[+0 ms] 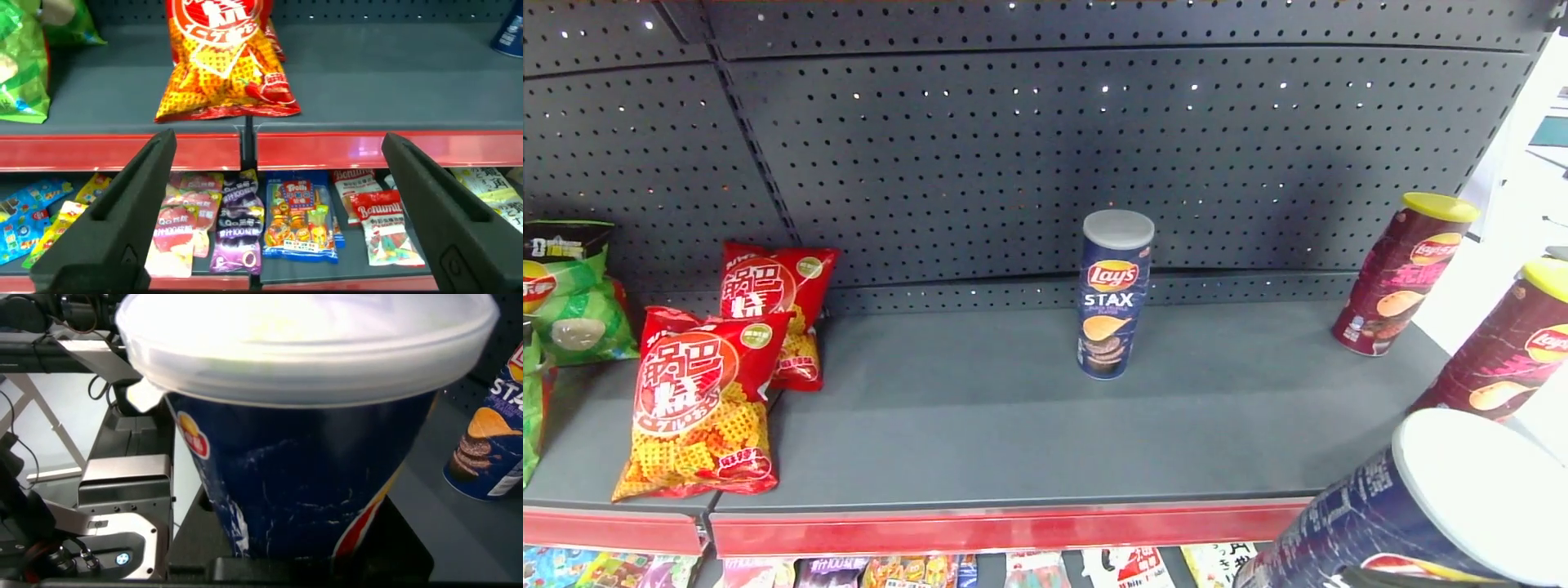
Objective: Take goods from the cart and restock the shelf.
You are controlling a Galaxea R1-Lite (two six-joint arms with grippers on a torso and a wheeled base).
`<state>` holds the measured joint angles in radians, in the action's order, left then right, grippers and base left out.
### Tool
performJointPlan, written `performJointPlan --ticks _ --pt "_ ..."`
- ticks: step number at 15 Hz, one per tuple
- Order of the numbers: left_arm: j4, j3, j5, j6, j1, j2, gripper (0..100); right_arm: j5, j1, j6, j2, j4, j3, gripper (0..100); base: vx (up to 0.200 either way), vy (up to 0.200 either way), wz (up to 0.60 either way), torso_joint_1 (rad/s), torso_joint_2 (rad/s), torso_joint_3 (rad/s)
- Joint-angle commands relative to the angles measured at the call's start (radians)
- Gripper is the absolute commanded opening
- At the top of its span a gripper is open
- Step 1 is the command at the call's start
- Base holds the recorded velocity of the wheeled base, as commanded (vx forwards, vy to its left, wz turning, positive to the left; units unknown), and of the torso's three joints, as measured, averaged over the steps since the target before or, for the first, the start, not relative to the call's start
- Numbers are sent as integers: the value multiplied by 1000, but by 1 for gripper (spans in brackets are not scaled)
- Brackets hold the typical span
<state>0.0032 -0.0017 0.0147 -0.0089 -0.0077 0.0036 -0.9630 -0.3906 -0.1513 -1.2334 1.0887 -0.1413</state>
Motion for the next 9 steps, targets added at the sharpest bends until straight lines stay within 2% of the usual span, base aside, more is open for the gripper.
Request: performJointPlan --ticks 1,9 --pt "0 0 1 0 0 -1 100 0 1 -1 2 0 2 0 0 0 0 0 0 0" --pt "0 0 1 0 0 -1 100 0 1 -1 2 0 2 0 0 0 0 0 0 0"
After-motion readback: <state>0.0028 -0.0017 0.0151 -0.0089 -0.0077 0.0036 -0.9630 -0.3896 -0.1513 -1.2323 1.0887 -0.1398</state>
